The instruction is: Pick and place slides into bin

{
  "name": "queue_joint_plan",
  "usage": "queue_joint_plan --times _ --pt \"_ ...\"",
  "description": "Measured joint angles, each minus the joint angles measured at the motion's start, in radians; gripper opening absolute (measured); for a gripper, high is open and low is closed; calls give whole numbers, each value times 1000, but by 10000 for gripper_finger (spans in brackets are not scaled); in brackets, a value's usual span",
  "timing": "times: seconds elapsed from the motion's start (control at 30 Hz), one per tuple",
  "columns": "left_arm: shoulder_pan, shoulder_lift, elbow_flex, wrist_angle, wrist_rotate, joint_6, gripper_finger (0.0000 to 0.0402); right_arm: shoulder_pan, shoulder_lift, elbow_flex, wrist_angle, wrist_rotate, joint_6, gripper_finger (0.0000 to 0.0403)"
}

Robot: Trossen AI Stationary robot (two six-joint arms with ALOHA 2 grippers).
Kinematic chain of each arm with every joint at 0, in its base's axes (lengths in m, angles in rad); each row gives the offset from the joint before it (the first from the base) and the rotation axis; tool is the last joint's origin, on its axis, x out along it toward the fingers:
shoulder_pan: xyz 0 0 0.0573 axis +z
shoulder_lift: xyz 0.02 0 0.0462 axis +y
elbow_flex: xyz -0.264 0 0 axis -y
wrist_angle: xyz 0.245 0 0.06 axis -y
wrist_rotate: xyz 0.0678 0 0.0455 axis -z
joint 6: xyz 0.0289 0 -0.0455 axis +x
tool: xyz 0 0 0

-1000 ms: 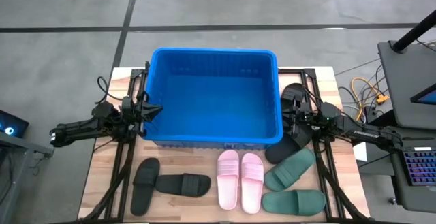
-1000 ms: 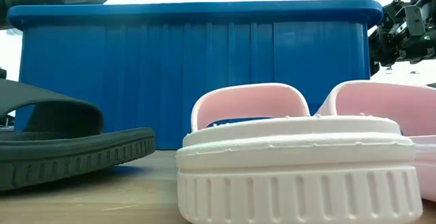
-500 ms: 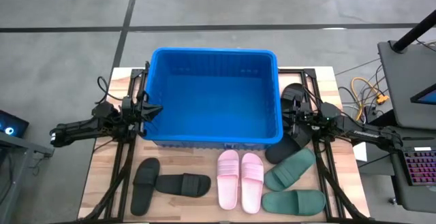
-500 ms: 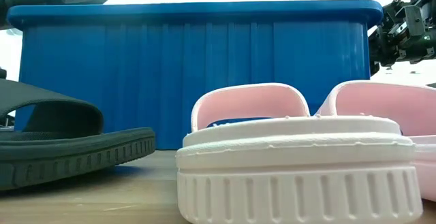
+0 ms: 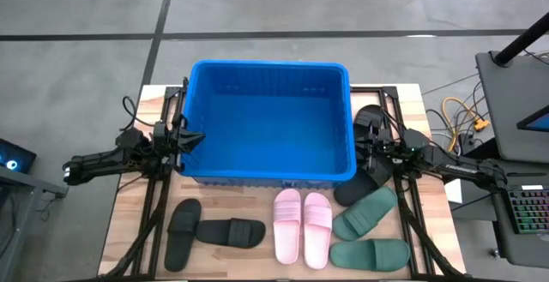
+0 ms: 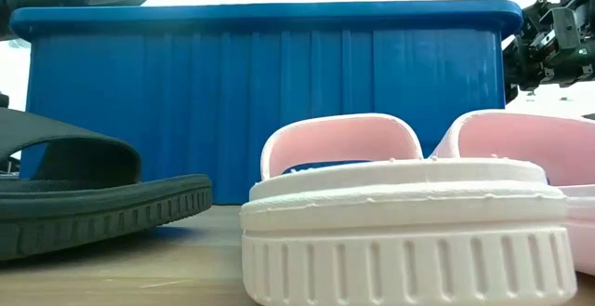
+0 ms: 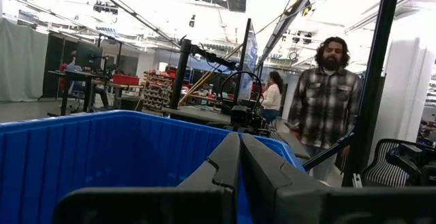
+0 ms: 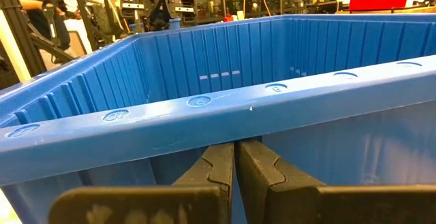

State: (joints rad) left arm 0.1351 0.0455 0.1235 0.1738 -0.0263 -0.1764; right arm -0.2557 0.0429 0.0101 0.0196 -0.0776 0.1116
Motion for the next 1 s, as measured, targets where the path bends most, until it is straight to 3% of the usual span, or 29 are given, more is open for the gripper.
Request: queue_joint_plan --times 0.53,0.67,0.8,0.87,1.0 --pt "0 0 0 5 -2 0 0 0 0 0 0 -1 5 9" --pt "0 0 0 6 -2 -2 0 0 0 0 8 -11 140 9" --pt "0 0 0 19 -7 -2 0 0 -7 0 -2 6 67 9" --pt "0 0 0 47 -10 -1 0 0 -7 12 -24 52 36 9" --pt "-1 0 0 131 -30 -1 0 0 -8 94 -152 250 -87 9"
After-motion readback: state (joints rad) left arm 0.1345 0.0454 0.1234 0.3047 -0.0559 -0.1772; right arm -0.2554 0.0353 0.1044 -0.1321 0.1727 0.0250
